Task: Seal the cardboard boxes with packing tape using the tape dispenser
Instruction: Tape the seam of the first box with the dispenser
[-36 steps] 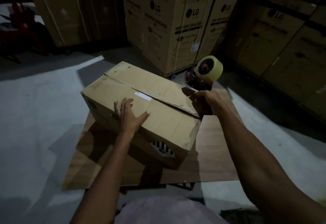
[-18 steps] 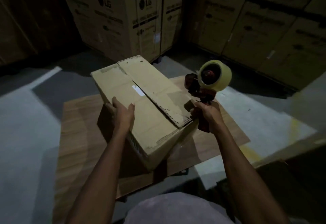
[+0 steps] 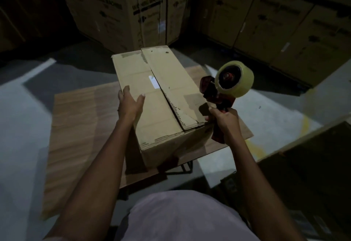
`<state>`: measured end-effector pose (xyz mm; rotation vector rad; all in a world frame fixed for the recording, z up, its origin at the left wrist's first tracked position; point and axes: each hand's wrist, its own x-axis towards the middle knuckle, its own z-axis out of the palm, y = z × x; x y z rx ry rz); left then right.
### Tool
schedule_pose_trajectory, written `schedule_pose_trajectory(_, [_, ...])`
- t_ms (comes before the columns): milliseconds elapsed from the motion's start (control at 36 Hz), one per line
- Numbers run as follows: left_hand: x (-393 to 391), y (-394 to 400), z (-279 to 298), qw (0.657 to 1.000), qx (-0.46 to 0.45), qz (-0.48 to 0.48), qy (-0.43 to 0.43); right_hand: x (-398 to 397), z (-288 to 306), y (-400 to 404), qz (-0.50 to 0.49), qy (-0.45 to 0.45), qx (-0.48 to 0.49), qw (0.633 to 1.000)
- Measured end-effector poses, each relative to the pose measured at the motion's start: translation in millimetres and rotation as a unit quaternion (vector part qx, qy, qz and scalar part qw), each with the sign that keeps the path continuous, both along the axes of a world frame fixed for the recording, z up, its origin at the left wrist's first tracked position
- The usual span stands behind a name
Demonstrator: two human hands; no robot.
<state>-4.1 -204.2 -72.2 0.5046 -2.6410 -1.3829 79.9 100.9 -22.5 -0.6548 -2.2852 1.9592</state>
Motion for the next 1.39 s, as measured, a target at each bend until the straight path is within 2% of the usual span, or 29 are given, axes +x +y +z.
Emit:
schedule_pose_trajectory(222, [32.6,14.8,-7.8,0.999,-0.02,0.041,0.001,2.2,2.0,18.9,0.088,0.016,0.061,0.994])
schedule_pose_trajectory(306, [49.2,25.4,-6.4,0.997,-0.057,0.059,-0.014,5.9,10.5,27.0,0.134,0.033,0.079,0.987])
schedule_pose_trajectory(361, [61.4,33.1,-3.9,0.99,-0.115,0.074,-0.021,6.1,17.3,30.7,0.161,0.038,0.086,0.982])
schedule_pose_trajectory(417, [72.3,39.9,3.3,0.982,-0.166,0.096,0.009,6.0,24.1,31.4,0.183,0.043,0.08,0.979])
schedule_pose_trajectory(472, [81.2,46.3,16.6,0.981,-0.156,0.108,0.041,6.4,30.4,27.7,0.206,0.053,0.054,0.976])
schedule_pose_trajectory(583, [91.4,63.9,54.6,0.993,-0.058,0.098,0.04,6.7,39.9,13.1,0.256,0.088,0.023,0.963])
schedule_pose_trajectory(639, [89.9,76.0,73.9,0.994,0.053,0.097,0.0,7.1,46.3,4.4,0.273,0.104,-0.006,0.956])
schedule_pose_trajectory(667, [88.2,79.7,82.9,0.984,0.146,0.086,-0.051,7.3,49.4,0.4,0.28,0.11,-0.018,0.954])
schedule_pose_trajectory(722, [85.5,80.6,98.3,0.935,0.304,0.03,-0.177,7.5,55.3,-7.5,0.293,0.118,-0.029,0.948])
schedule_pose_trajectory(778, [83.8,75.8,109.3,0.884,0.395,-0.027,-0.25,6.9,60.5,-14.7,0.302,0.124,-0.019,0.945])
schedule_pose_trajectory(889, [77.6,60.6,118.9,0.827,0.483,-0.084,-0.273,4.7,67.8,-26.8,0.315,0.134,0.024,0.939])
schedule_pose_trajectory(1028, [64.6,28.6,124.3,0.81,0.526,-0.081,-0.246,0.7,64.9,-48.2,0.323,0.137,0.099,0.931])
schedule_pose_trajectory(1083, [56.3,14.1,125.5,0.818,0.522,-0.069,-0.232,-1.3,62.0,-60.9,0.316,0.134,0.103,0.933])
schedule_pose_trajectory(1194, [35.9,-15.2,123.5,0.86,0.46,-0.087,-0.204,-8.2,54.9,-89.7,0.289,0.129,0.097,0.944])
schedule_pose_trajectory(1389, [1.1,-46.4,126.0,0.951,0.273,-0.129,-0.062,-23.6,41.7,-129.2,0.219,0.141,0.087,0.962])
